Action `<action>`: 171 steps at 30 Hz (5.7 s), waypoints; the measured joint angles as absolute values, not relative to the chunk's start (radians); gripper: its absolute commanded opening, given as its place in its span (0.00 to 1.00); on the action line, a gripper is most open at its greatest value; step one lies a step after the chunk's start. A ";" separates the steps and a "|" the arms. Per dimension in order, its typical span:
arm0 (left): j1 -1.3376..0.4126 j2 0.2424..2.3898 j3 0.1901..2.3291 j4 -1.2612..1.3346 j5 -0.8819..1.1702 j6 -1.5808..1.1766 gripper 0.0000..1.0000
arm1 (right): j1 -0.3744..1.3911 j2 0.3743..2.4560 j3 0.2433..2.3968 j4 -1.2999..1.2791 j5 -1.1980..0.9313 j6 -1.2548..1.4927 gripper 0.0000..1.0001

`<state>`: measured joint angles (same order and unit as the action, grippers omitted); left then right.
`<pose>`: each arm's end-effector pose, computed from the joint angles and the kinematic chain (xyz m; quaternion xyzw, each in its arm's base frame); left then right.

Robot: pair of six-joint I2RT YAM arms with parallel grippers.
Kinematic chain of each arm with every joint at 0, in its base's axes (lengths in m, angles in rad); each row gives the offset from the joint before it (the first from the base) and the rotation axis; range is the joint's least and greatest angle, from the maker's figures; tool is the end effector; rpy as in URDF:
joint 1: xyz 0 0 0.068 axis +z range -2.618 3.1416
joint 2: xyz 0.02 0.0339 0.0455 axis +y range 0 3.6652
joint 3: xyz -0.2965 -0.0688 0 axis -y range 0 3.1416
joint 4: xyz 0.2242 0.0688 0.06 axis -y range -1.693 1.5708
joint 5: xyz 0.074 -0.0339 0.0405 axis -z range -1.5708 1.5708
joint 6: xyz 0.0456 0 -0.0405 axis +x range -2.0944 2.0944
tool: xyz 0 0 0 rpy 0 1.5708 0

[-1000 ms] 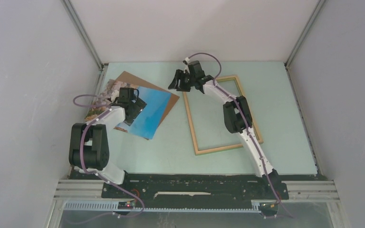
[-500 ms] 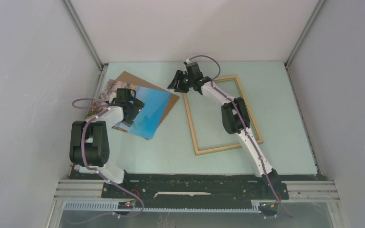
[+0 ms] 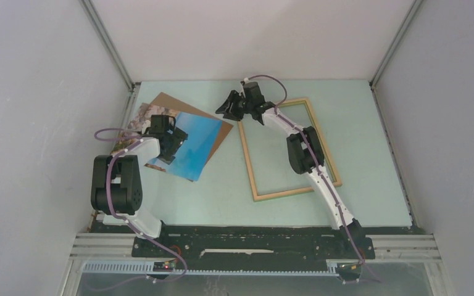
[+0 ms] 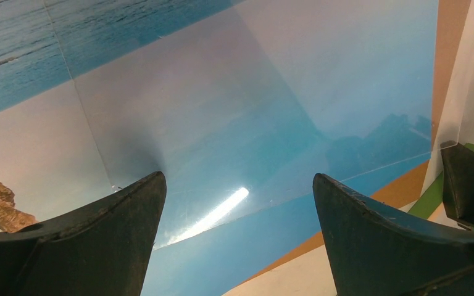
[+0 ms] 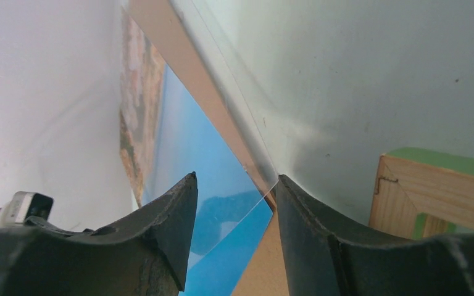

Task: Put the photo into the frame
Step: Pick up the photo frame item at the center of the board, then place the photo frame item in the photo frame.

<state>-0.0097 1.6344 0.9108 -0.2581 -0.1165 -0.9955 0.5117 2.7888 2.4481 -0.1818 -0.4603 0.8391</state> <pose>0.3129 0.0023 0.2067 -0.4669 0.8336 -0.0908 0.2808 0.5386 0.3257 0.1403 0.0247 0.8503 0.4588 0.2568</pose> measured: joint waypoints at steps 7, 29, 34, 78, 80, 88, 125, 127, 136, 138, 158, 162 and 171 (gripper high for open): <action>-0.010 1.637 0.911 -0.250 -0.106 -0.995 1.00 | 0.497 2.815 2.432 -0.014 -0.535 0.948 0.49; -0.078 1.467 0.853 -0.249 -0.105 -0.905 1.00 | 0.509 2.797 2.321 0.147 -0.601 1.056 0.00; -0.098 1.154 0.780 -0.277 -0.101 -0.846 1.00 | 0.518 2.512 1.924 0.138 -0.558 0.988 0.00; -0.409 1.102 0.405 -0.083 -0.051 -0.847 1.00 | 0.234 1.489 0.492 0.220 -0.661 0.668 0.71; -0.410 1.114 0.405 -0.081 -0.061 -0.838 1.00 | 0.200 1.522 0.535 0.186 -0.662 0.642 0.74; -0.410 1.177 0.405 0.000 -0.084 -0.828 1.00 | 0.149 1.727 0.729 0.167 -0.760 0.613 0.69; -0.412 1.100 0.327 0.081 -0.075 -0.778 1.00 | 0.177 2.077 1.058 0.332 -0.996 0.797 0.00; -0.412 1.048 0.327 0.028 -0.075 -0.778 1.00 | 0.159 2.042 1.043 0.314 -0.994 0.777 0.00; -0.413 0.838 0.332 -0.130 -0.015 -0.785 1.00 | -0.005 1.830 0.864 0.264 -1.034 0.690 0.00; -0.417 0.876 0.346 -0.157 0.016 -0.786 1.00 | -0.055 1.821 0.839 0.267 -1.055 0.685 0.00; -0.546 1.420 0.702 -0.090 0.093 -0.928 0.96 | -0.299 1.938 0.877 0.365 -1.169 0.693 0.00; -0.547 1.487 0.756 -0.080 0.093 -0.944 0.99 | -0.323 1.961 0.929 0.314 -1.171 0.670 0.00; -0.549 1.598 0.831 -0.062 0.092 -0.953 0.94 | -0.344 1.979 1.017 0.203 -1.161 0.590 0.00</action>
<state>-0.5488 1.5978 0.8310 -0.0616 0.0917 -0.9527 -0.3439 1.9793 1.0172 0.2031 -1.1614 0.5903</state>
